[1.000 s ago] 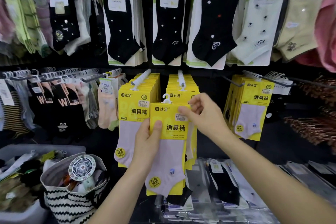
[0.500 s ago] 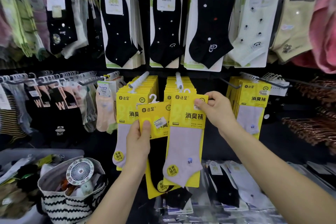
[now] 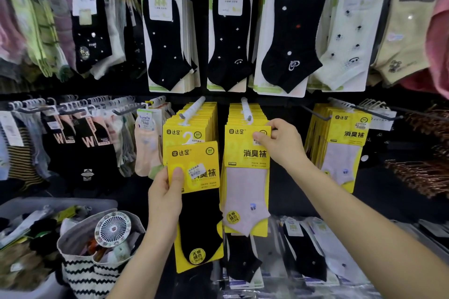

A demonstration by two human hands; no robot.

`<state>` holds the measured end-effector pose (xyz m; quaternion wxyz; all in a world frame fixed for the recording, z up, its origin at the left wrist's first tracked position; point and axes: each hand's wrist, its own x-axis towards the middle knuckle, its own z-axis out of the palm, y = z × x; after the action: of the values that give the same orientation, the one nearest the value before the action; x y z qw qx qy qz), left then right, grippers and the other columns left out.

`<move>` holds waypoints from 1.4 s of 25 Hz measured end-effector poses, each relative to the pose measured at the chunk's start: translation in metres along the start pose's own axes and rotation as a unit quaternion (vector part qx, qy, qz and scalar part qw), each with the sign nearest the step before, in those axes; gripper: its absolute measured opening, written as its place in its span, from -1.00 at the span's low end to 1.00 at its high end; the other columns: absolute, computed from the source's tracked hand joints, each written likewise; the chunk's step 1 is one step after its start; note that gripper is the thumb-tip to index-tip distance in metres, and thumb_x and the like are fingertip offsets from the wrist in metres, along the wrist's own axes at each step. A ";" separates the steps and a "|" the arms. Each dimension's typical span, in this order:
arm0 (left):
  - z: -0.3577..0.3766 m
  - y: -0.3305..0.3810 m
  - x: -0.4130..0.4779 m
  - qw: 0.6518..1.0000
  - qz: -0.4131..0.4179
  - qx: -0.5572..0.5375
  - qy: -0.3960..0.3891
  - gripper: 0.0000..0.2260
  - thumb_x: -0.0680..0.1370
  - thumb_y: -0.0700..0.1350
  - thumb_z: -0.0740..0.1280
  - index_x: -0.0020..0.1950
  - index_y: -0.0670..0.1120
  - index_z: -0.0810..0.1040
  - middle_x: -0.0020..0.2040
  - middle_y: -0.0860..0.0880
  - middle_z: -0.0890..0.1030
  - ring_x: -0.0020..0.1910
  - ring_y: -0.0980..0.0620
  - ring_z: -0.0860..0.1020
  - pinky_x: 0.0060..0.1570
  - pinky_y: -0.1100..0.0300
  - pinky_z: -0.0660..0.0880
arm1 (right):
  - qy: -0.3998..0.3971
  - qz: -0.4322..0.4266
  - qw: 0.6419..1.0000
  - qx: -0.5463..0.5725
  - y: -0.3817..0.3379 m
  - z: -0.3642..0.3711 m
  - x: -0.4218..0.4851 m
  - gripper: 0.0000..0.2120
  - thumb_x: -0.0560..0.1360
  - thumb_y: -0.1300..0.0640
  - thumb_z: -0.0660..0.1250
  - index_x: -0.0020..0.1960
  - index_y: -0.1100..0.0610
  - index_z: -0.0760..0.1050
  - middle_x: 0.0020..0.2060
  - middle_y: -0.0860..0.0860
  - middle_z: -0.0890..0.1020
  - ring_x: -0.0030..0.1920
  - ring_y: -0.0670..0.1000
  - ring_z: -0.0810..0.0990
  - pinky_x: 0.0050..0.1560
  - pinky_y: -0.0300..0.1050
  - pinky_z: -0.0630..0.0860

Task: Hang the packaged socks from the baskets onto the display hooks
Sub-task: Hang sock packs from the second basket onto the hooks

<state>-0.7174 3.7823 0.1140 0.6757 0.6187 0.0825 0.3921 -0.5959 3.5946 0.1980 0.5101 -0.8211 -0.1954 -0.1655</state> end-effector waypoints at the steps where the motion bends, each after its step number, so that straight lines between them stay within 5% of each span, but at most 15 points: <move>1: 0.000 0.001 -0.001 1.000 -0.001 -0.003 -0.004 -0.85 0.60 -0.09 0.22 -0.05 0.01 0.59 -0.06 -0.04 0.68 -0.03 -0.09 0.64 -0.05 0.01 0.55 | -0.002 -0.003 1.000 -0.006 0.001 0.000 -0.001 -0.84 0.45 0.01 0.40 -0.12 0.03 0.45 -0.19 0.17 0.66 -0.11 0.14 0.64 -0.16 0.00 0.55; 7: 0.017 0.011 -0.009 0.999 0.007 -0.017 -0.051 -0.86 0.60 -0.12 0.21 -0.04 -0.02 0.57 -0.12 0.04 0.69 -0.13 0.12 0.65 -0.22 0.29 0.54 | 0.101 -0.063 0.992 -0.042 0.009 -0.012 -0.022 -0.74 0.45 -0.04 0.38 0.03 0.05 0.40 -0.22 -0.04 0.47 -0.24 -0.10 0.44 -0.30 -0.25 0.34; 9: 0.030 0.013 -0.013 0.997 -0.005 -0.017 -0.076 -0.86 0.60 -0.12 0.21 -0.03 -0.04 0.56 -0.10 0.02 0.68 -0.11 0.10 0.65 -0.19 0.25 0.56 | 0.037 -0.076 0.996 0.037 0.009 -0.006 -0.035 -0.81 0.47 -0.04 0.35 -0.04 0.07 0.49 -0.21 0.01 0.56 -0.24 -0.10 0.50 -0.25 -0.30 0.43; 12: 0.054 0.016 -0.019 0.993 -0.019 0.009 -0.115 -0.86 0.60 -0.13 0.21 0.03 -0.09 0.55 0.00 -0.11 0.66 -0.02 -0.06 0.63 -0.04 0.02 0.57 | -0.097 -0.047 0.991 0.079 0.012 0.003 -0.048 -0.75 0.51 0.03 0.31 -0.04 0.23 0.55 -0.19 0.17 0.64 -0.20 0.14 0.58 -0.11 0.01 0.54; 16: 0.075 0.021 -0.020 0.990 -0.029 0.025 -0.135 -0.90 0.57 -0.16 0.26 0.08 -0.08 0.49 0.06 -0.12 0.63 0.03 -0.02 0.61 0.03 0.05 0.56 | -0.044 0.024 0.984 0.170 0.020 -0.013 -0.039 -0.84 0.54 0.15 0.28 -0.19 0.00 0.56 -0.35 -0.09 0.67 -0.31 -0.13 0.63 -0.33 -0.27 0.52; 28: 0.077 0.005 -0.007 0.984 -0.009 0.111 -0.139 -0.75 0.53 -0.19 0.32 0.17 -0.02 0.38 0.14 -0.04 0.58 0.07 0.04 0.57 0.07 0.08 0.54 | -0.048 0.040 0.997 0.040 0.007 -0.014 -0.007 -0.73 0.51 0.02 0.32 -0.14 0.24 0.57 -0.23 0.15 0.69 -0.16 0.14 0.67 -0.07 0.12 0.61; 31: 0.076 -0.002 -0.003 0.974 0.046 0.198 -0.102 -0.63 0.51 -0.12 0.34 0.28 -0.06 0.37 0.19 0.02 0.48 0.14 0.07 0.48 0.08 0.18 0.47 | -0.027 0.017 0.998 -0.045 0.017 -0.014 -0.010 -0.66 0.45 -0.13 0.35 -0.22 0.17 0.52 -0.28 0.11 0.67 -0.25 0.06 0.63 -0.22 -0.01 0.56; 33: 0.079 -0.003 0.004 0.972 0.041 0.206 -0.101 -0.50 0.51 -0.10 0.34 0.41 -0.11 0.27 0.30 0.00 0.39 0.29 0.06 0.38 0.22 0.16 0.39 | 0.006 0.024 0.997 -0.071 0.029 -0.013 -0.019 -0.68 0.39 -0.18 0.40 -0.13 0.05 0.45 -0.26 -0.04 0.60 -0.25 -0.07 0.57 -0.31 -0.14 0.45; 35: 0.085 0.000 0.013 0.975 0.000 0.181 -0.126 -0.44 0.53 -0.07 0.31 0.48 -0.08 0.18 0.38 0.00 0.35 0.38 0.04 0.32 0.28 0.15 0.33 | -0.007 0.049 0.998 -0.025 0.041 -0.008 -0.028 -0.53 0.38 -0.14 0.43 0.17 0.05 0.38 -0.06 -0.08 0.54 -0.08 -0.08 0.55 -0.18 -0.20 0.44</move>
<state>-0.6578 3.7254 0.1373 0.5575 0.7753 0.0659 0.2894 -0.6008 3.5667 0.1561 0.4953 -0.8436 -0.1541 -0.1390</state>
